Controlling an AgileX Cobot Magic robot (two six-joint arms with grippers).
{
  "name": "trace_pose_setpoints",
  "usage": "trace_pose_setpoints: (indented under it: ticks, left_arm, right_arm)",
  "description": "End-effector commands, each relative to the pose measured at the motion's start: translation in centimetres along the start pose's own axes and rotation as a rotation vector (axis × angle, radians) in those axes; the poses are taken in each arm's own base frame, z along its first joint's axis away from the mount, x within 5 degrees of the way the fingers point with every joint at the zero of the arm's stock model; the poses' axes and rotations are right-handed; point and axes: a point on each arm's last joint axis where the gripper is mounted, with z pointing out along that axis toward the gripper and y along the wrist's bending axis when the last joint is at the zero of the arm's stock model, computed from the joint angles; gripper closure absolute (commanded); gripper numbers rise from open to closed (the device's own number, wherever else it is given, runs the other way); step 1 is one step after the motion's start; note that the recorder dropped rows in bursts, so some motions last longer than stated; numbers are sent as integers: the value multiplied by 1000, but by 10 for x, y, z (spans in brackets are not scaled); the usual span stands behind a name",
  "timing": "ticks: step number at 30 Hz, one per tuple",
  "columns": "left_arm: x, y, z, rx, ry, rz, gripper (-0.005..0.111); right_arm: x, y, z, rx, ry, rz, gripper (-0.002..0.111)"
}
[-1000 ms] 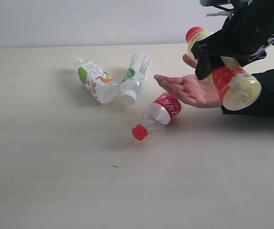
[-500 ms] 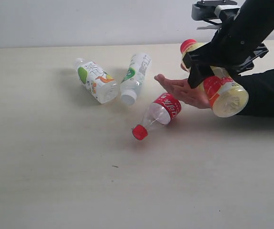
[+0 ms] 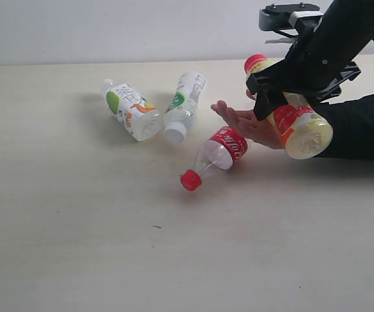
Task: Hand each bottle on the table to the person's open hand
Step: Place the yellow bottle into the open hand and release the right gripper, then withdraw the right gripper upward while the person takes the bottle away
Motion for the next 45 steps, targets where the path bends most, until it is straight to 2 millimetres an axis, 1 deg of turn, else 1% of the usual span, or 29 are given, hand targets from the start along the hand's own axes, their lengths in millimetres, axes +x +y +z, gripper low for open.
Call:
trace_pose_setpoints:
  ticks: [1, 6, 8, 20, 23, 25, 32, 34, 35, 36, 37, 38, 39, 41, 42, 43, 44, 45]
  left_arm:
    - [-1, -1, 0, 8, -9, -4, 107]
    - [-1, -1, 0, 8, -9, -4, 107]
    - [-1, -1, 0, 8, -9, -4, 107]
    - [-1, -1, 0, 8, -9, -4, 107]
    - [-1, -1, 0, 8, -9, -4, 107]
    - [-1, -1, 0, 8, -9, -4, 107]
    - [-1, -1, 0, 8, -9, -4, 107]
    - [-1, -1, 0, 8, -9, -4, 107]
    - [-1, -1, 0, 8, -9, -4, 107]
    - [-1, -1, 0, 8, -9, -4, 107]
    - [-1, -1, 0, 8, -9, -4, 107]
    - [-1, -1, 0, 8, -9, -4, 107]
    - [-1, -1, 0, 8, -9, -4, 107]
    - [-1, -1, 0, 8, -9, -4, 107]
    - [-1, -1, 0, 8, -9, -4, 107]
    - [-1, -1, 0, 8, -9, -4, 107]
    - [-1, -1, 0, 8, -9, -4, 107]
    - [-1, -1, 0, 8, -9, -4, 107]
  right_arm:
    - [-1, -2, 0, 4, -9, 2, 103]
    - [0, -2, 1, 2, 4, 3, 79]
    - [0, -2, 1, 2, 2, 3, 72]
    - [1, 0, 2, -20, 12, 28, 40]
    - [1, 0, 2, -19, 13, 27, 35]
    - [1, 0, 2, -19, 13, 27, 34]
    - [1, 0, 1, -18, 6, 27, 33]
    - [-4, 2, -9, -19, -13, 19, 33]
    - [-9, 5, -24, -24, -33, 9, 33]
    - [-10, 6, -32, -27, -39, 4, 33]
    - [-13, 10, -55, -34, -60, -10, 34]
    - [-12, 14, -74, -39, -71, -32, 38]
    - [-10, 17, -92, -41, -94, -49, 48]
    - [0, 22, -124, -43, -189, -67, 77]
    - [11, 25, -141, -39, -270, -78, 96]
    - [22, 26, -151, -35, -353, -75, 108]
    - [40, 28, -167, -28, -473, -72, 108]
    - [51, 28, -175, -22, -529, -72, 108]
